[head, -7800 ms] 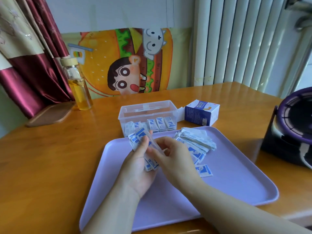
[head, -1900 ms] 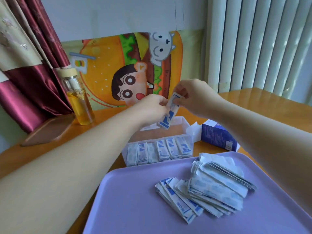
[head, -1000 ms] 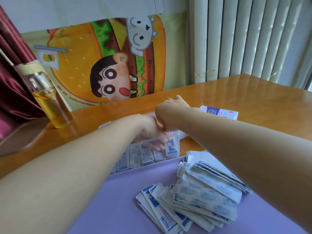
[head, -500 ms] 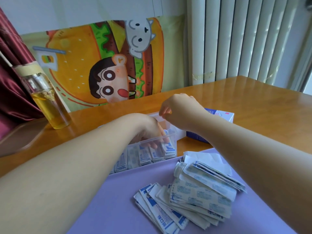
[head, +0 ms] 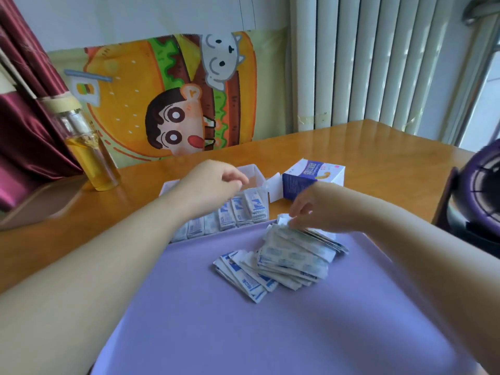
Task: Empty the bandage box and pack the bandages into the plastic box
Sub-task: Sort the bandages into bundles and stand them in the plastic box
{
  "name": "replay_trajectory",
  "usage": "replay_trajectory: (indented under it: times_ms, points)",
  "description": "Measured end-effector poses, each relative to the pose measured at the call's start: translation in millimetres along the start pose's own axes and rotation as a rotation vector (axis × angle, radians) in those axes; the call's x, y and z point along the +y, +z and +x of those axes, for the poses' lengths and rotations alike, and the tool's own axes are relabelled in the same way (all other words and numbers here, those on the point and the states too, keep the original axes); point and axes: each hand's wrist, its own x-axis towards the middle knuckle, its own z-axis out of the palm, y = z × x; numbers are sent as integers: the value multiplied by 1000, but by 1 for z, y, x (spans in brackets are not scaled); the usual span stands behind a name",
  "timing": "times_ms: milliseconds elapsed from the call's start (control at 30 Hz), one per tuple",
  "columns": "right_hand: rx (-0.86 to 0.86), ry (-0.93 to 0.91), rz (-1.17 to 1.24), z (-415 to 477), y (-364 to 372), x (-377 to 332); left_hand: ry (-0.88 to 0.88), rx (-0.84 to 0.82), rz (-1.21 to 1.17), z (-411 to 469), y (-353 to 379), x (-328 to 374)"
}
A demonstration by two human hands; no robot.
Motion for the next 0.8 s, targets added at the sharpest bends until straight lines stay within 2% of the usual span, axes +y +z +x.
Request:
replay_trajectory:
  times_ms: [100, 233, 300, 400, 467, 500, 567, 667, 733, 800]
  points:
    - [-89, 79, 36, -20, 12, 11, -40, -60, -55, -33, 15, -4]
    - [38, 98, 85, -32, 22, 19, -60, -118, -34, -63, 32, -9]
    - [137, 111, 51, -36, 23, 21, -65, -122, -50, -72, 34, -9]
    - [426, 102, -89, -40, 18, 15, -64, -95, -84, -81, 27, -6]
    - [557, 18, -15, -43, 9, -1, -51, -73, -128, -84, 23, -2]
    - [579, -43, 87, -44, 6, -13, -53, -67, -222, -85, 22, 0]
    - [576, -144, 315, -45, 4, -39, -87, -67, -567, -88, 24, 6]
    - [575, -200, 472, -35, 18, -68, -120, -117, -1043, -92, 28, 9]
    - [518, -208, 481, -26, 29, -76, -175, -175, -1207, -89, 30, 6]
    - [371, -232, 463, -18, 37, -77, -273, -143, -1264, -83, 33, -1]
